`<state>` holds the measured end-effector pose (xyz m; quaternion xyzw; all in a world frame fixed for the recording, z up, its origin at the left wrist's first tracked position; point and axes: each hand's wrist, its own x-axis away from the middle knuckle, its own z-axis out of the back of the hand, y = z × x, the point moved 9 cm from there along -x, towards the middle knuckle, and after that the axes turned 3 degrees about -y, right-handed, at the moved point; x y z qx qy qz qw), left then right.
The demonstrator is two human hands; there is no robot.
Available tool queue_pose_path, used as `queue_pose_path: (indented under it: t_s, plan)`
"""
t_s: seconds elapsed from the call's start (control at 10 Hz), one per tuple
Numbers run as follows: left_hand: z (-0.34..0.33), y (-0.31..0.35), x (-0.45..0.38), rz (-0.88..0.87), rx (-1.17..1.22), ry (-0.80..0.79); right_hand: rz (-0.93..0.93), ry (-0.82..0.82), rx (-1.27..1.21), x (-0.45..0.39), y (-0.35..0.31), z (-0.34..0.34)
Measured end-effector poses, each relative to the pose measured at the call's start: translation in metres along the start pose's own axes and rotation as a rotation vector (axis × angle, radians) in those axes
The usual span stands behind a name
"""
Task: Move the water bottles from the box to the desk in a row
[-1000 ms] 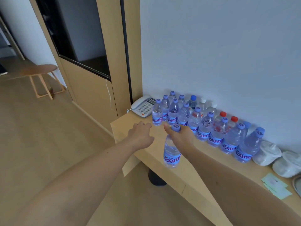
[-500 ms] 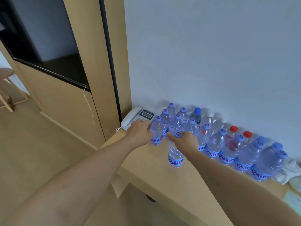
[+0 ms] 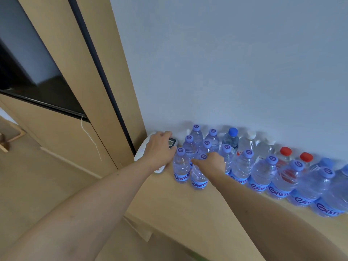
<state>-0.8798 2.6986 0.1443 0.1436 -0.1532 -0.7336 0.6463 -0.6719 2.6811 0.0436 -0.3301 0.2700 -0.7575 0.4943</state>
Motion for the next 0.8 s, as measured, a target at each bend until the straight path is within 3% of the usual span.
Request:
queue_pose_path:
  t_s: [0.3, 0.5, 0.7, 0.8]
  plan:
    - [-0.017, 0.008, -0.028, -0.088, 0.011, -0.044, -0.064, 0.128, -0.024, 0.001, 0.006, -0.008]
    - [-0.01, 0.005, -0.037, -0.182, 0.007, -0.116, -0.142, 0.095, 0.012, 0.004, -0.007, -0.016]
    - [0.007, 0.0, -0.041, -0.254, 0.003, -0.14, -0.12, 0.165, 0.119, 0.029, -0.039, 0.014]
    - [0.014, 0.003, -0.042, -0.299, -0.012, -0.129, -0.065, 0.277, 0.117, 0.045, -0.069, 0.044]
